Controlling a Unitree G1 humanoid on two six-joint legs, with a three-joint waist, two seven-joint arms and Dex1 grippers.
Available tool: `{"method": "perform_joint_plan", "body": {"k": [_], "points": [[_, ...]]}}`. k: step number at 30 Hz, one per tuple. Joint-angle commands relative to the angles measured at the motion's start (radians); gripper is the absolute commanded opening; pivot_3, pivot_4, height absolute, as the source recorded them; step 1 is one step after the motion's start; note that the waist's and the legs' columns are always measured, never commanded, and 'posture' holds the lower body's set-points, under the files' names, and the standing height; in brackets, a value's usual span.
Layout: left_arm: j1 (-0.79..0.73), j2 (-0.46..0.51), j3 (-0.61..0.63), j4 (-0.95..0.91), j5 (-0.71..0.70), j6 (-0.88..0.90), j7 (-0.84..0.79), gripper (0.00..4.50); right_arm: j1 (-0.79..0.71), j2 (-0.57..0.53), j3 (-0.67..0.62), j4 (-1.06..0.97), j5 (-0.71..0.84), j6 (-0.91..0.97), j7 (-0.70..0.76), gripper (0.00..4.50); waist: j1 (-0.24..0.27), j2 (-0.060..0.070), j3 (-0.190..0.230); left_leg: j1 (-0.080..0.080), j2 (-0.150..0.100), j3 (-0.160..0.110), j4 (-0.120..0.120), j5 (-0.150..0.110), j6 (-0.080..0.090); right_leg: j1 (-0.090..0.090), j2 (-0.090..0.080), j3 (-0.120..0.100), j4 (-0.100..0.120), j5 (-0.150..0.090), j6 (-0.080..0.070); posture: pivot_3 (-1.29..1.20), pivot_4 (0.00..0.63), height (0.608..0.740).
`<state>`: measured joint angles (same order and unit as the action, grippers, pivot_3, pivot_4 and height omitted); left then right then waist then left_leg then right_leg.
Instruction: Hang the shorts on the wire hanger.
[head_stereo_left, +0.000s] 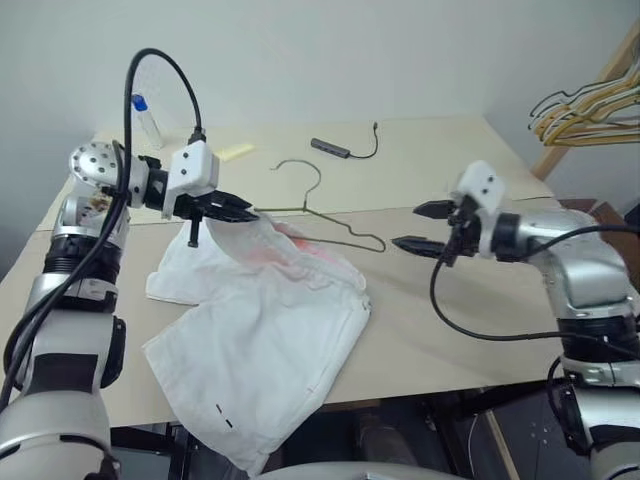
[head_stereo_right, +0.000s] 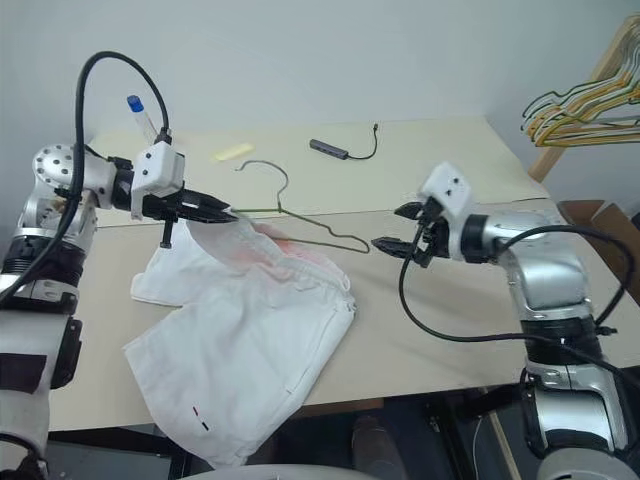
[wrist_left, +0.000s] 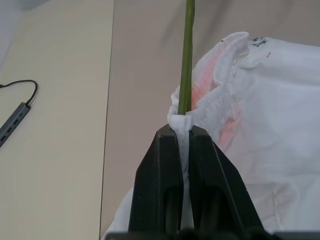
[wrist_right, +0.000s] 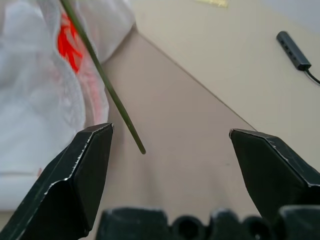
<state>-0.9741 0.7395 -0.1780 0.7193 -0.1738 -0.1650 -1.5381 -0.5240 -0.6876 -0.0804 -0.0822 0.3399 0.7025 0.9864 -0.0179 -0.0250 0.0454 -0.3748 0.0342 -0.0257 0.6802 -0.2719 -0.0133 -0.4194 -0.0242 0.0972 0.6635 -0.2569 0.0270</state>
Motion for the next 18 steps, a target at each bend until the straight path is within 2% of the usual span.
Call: {"method": "perform_joint_plan", "body": {"k": [1,4,9,13,16,18], "points": [[-0.039,0.005,0.041,0.008,0.004,-0.007,0.016,0.0,0.074,-0.019,-0.019,-0.053,0.032,0.053,-0.024,4.35,-0.001,0.0,0.0,0.0,0.0,0.0,0.0,0.0,0.0,0.0,0.0,0.0,0.0,0.0,0.0,0.0,0.0,0.74],[-0.058,0.004,0.051,0.02,0.008,-0.005,0.014,0.0,0.154,0.007,0.069,-0.074,0.026,0.078,-0.034,4.35,-0.002,0.0,0.0,0.001,0.0,0.0,0.0,0.0,0.0,0.0,0.0,0.0,0.0,0.0,0.0,0.0,0.0,0.74],[-0.072,-0.001,0.058,0.043,0.021,-0.016,0.023,0.0,0.161,0.164,0.132,-0.033,0.069,0.152,-0.103,4.35,-0.027,0.0,0.0,0.001,0.0,0.0,0.0,0.0,0.0,0.0,0.001,0.0,0.001,0.0,0.0,0.0,0.0,0.74],[-0.065,0.0,0.064,0.034,0.021,-0.015,0.02,0.0,0.163,0.222,0.178,-0.033,0.068,0.165,-0.133,4.35,-0.028,0.0,0.0,0.001,0.0,-0.001,0.0,0.0,0.0,0.0,0.001,0.0,0.001,0.0,0.0,0.01,0.0,0.74],[-0.059,0.004,0.067,0.028,0.019,-0.014,0.016,0.0,0.151,0.259,0.166,-0.012,0.101,0.209,-0.155,3.77,-0.027,0.0,0.0,0.0,0.0,-0.001,0.0,0.0,0.0,0.0,0.001,0.0,0.001,0.0,0.0,0.02,0.0,0.74],[-0.059,0.006,0.07,0.029,0.02,-0.014,0.016,0.0,0.145,0.259,0.173,-0.001,0.104,0.227,-0.156,3.12,-0.027,0.0,0.0,0.0,0.0,-0.001,0.0,0.0,0.0,0.0,0.0,0.0,0.001,0.0,0.0,0.02,0.0,0.74]]}}
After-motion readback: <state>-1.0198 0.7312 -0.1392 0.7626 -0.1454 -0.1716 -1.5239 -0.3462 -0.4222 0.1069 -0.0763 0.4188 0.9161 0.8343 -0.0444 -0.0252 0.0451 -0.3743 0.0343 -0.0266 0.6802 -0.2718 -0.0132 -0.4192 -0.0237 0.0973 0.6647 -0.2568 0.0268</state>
